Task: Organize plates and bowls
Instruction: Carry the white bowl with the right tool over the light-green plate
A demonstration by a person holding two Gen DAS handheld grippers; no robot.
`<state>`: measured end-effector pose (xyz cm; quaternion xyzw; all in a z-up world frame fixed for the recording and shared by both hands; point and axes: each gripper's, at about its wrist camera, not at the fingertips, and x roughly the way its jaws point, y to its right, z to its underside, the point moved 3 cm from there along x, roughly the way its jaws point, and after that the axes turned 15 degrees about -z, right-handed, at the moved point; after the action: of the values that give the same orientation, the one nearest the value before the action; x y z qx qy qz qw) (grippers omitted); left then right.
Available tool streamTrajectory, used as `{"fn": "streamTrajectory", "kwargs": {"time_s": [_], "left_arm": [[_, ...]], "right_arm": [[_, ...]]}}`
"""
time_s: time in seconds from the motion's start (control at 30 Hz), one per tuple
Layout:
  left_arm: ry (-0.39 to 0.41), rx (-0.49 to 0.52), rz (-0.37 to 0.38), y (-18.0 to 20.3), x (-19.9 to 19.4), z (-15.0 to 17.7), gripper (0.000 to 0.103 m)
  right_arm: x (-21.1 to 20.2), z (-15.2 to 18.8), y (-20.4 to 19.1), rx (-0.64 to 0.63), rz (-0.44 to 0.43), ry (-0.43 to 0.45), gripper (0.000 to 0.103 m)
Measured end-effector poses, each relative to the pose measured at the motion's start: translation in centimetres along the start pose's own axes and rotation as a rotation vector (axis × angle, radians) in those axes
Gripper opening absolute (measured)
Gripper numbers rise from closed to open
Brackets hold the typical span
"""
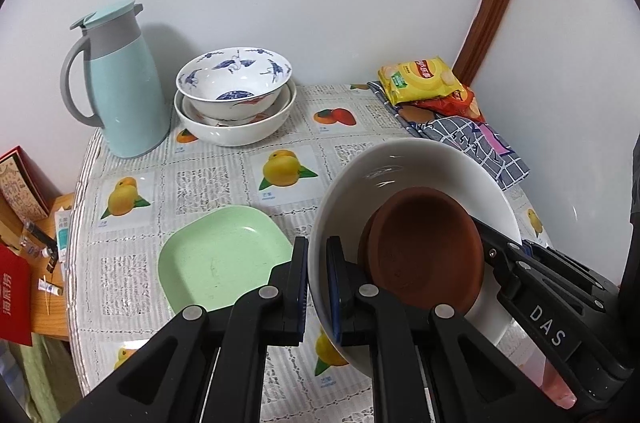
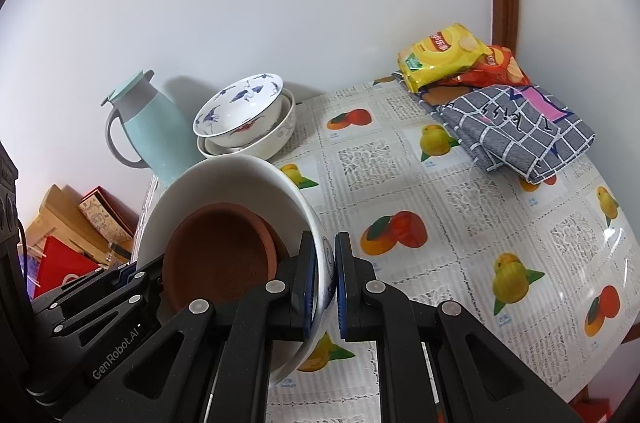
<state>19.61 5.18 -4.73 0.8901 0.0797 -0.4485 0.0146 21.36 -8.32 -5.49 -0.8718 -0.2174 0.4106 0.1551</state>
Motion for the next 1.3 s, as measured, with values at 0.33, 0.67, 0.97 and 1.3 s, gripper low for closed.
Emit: {"fn": "streamTrajectory", "kwargs": {"time_s": [0.33, 0.67, 0.97, 1.3], "left_arm": [[-0.005, -0.018, -0.012, -1.5, 0.3, 0.3, 0.009], [-0.013, -0.038, -0.019, -2.9, 0.7, 0.6, 0.009], [-0.022, -0.056, -0.025, -4.1, 1.2, 0.8, 0.009], [-0.041, -0.079, -0.038, -5.9, 2.3, 1.0, 0.009]], "right_arm": [[1.0, 0.2, -1.3, -0.012, -0.014, -0.01, 0.009], [2.0, 0.6, -2.3, -0.025, -0.021, -0.023, 0.009], [3.1, 0.8, -3.3, -0.036, -0.027, -0.037, 0.009], [5.0, 1.1, -4.4, -0.047, -0.036, -0.062, 0.009]]}}
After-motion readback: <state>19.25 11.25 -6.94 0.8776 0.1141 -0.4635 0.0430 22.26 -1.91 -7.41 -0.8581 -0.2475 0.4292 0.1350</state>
